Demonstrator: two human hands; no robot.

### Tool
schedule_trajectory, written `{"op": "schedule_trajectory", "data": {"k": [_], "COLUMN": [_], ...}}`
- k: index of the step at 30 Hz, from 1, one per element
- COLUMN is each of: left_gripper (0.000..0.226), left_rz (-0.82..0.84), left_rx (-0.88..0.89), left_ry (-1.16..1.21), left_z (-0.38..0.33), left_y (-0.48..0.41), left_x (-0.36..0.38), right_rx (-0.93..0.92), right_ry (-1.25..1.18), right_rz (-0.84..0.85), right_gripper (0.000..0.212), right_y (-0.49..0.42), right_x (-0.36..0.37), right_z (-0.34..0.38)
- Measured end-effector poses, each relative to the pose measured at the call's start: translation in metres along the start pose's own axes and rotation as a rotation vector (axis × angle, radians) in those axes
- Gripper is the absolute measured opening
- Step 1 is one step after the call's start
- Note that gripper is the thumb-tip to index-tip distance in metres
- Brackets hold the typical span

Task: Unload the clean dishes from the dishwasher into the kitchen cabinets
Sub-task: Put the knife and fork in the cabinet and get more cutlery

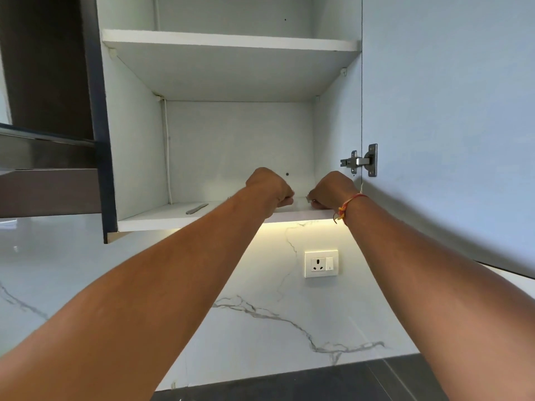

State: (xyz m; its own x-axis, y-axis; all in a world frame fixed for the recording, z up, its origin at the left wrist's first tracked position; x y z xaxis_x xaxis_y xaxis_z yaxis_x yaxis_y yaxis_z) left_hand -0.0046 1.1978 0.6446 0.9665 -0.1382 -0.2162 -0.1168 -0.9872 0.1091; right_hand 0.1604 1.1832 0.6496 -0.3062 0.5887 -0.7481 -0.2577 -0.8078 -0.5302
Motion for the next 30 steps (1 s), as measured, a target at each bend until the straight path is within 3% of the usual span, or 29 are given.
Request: {"op": "schedule_trajectory", "data": {"k": [3, 7, 9, 11, 14, 18, 24, 27, 30], "left_gripper": [0.022, 0.029, 0.028, 0.05, 0.049, 0.035, 0.022, 0.019, 0.024], "left_rz": [0.03, 0.013, -0.077, -0.237, -0.343, -0.384, -0.419, -0.413, -0.425], "left_rx": [-0.035, 0.015, 0.106, 0.247, 0.383, 0.413, 0.501, 0.559, 0.652], "left_ry": [-0.031, -0.264, -0.534, -0.802, -0.976, -1.004, -1.081, -1.038, -0.916], "left_z": [0.0, 0.001, -0.007, -0.019, -0.029, -0.028, -0.018, -0.013, -0.008], "left_y": [0.004, -0.009, -0.015, -0.009, 0.004, -0.006, -0.017, -0.01, 0.011], "left_x": [0.01, 0.022, 0.026, 0.028, 0.036, 0.045, 0.054, 0.05, 0.038], "right_rx": [-0.024, -0.048, -0.058, -0.071, -0.115, -0.126, -0.123, -0.159, -0.192], "right_ry": [0.107, 0.22, 0.23, 0.254, 0.297, 0.328, 0.308, 0.265, 0.217], "right_rz": [0.055, 0.17, 0.201, 0.248, 0.268, 0.279, 0.203, 0.096, -0.13], "right_gripper": [0.03, 0.039, 0.037, 0.034, 0.023, 0.03, 0.023, 0.025, 0.031], "right_y": [-0.002, -0.007, -0.012, -0.018, -0.019, -0.016, -0.002, 0.012, 0.034], "right_x": [0.0, 0.003, 0.006, 0.012, 0.017, 0.02, 0.014, 0.01, 0.001], "right_z": [0.001, 0.002, 0.003, 0.001, 0.001, 0.002, 0.006, 0.013, 0.015]}}
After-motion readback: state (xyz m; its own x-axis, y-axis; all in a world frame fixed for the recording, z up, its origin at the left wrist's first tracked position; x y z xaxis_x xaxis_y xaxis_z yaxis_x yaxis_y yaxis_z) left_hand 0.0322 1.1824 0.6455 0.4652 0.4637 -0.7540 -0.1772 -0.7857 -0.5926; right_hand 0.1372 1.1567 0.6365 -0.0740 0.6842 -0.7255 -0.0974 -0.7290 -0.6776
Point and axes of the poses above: each hand's wrist, its own y-axis away from the middle knuckle, its own x-axis out of the palm, z = x × y, the point moved 7 cm from there along -y, towards the middle knuckle, and after that the axes turned 13 degrees about -x, right-handed, at the moved point
